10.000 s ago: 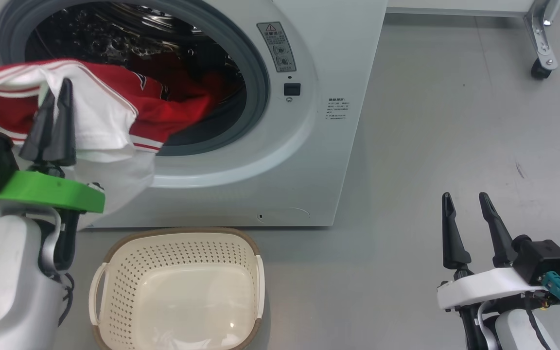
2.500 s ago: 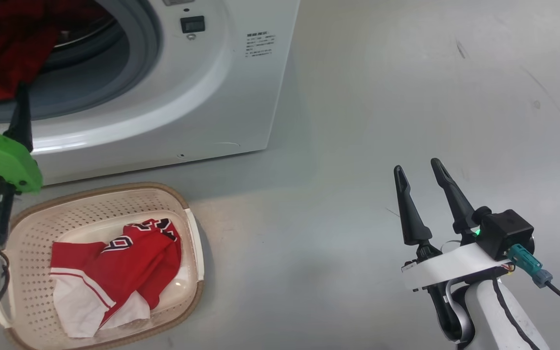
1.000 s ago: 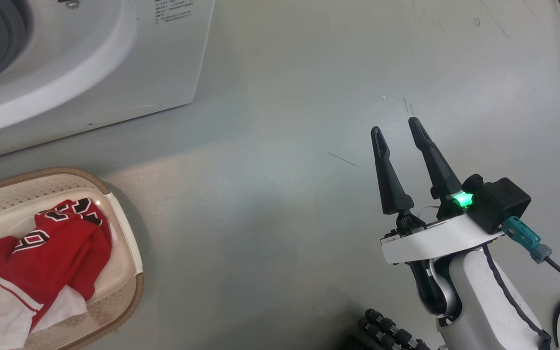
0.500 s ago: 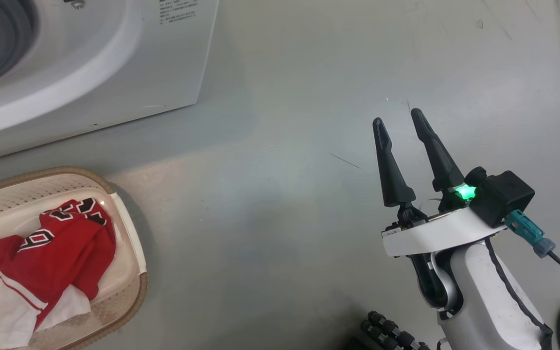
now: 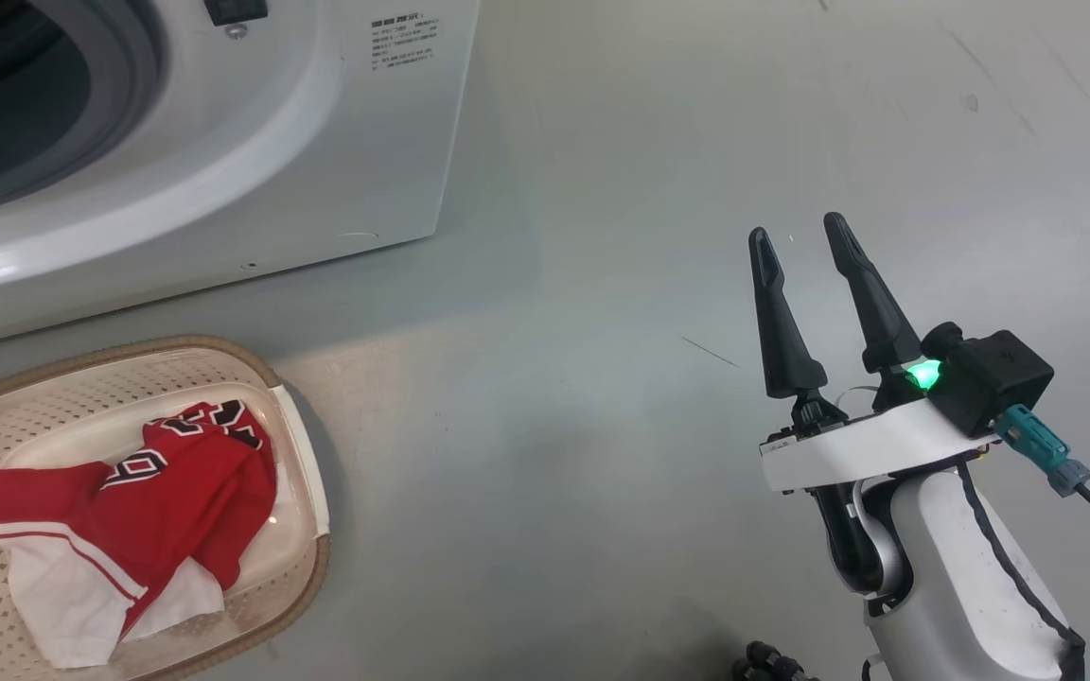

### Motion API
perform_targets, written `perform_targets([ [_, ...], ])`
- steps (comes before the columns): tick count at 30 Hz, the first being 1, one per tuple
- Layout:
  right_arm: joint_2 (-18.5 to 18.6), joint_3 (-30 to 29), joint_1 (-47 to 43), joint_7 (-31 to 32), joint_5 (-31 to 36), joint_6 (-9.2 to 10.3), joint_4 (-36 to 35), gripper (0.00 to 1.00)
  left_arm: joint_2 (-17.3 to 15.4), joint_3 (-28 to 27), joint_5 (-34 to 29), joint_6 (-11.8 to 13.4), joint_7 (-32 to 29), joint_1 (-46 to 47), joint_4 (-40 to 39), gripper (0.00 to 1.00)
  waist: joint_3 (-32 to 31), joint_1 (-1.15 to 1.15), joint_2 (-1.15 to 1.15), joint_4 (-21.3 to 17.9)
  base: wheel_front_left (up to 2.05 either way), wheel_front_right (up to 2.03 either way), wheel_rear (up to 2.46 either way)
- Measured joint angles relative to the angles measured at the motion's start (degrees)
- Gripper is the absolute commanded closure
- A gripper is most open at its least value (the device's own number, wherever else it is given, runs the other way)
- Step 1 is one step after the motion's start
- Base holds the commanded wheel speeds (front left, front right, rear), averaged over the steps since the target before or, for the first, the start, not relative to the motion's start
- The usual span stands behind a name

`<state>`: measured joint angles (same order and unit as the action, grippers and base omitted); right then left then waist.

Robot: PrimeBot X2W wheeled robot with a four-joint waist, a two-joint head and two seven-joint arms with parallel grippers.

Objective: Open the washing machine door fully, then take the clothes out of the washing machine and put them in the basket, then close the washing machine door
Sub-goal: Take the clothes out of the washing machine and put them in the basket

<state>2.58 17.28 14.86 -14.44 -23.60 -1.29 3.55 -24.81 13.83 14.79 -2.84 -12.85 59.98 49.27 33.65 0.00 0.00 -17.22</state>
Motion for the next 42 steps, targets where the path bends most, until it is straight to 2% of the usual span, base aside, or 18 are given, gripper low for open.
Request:
perform_targets([
  [12,0.04,-2.3,-0.22,0.0,1.72,-0.42,2.55,0.0,4.89,1.59,1.57,-2.43,8.24,-6.96,2.05,1.0,-5.83,0.0,0.0,4.02,0.0,0.0,0.0],
  [25,0.58,-4.09,-4.03,0.0,2.59,-1.62,4.82,0.0,9.78,3.38,3.85,-3.59,17.46,-16.08,2.08,1.0,-13.71,0.0,0.0,9.17,0.0,0.0,0.0],
  [33,1.0,-4.88,-6.97,0.0,2.66,-2.13,5.73,0.0,11.21,3.78,4.99,-4.04,23.49,-19.91,-0.15,1.0,-18.43,0.0,0.0,12.34,0.0,0.0,0.0],
  [42,1.07,-5.8,-8.88,0.0,2.68,-2.18,5.93,0.0,11.55,4.45,5.3,-4.09,26.11,-22.2,-4.7,1.0,-22.52,-0.01,0.0,15.59,0.0,0.0,0.0],
])
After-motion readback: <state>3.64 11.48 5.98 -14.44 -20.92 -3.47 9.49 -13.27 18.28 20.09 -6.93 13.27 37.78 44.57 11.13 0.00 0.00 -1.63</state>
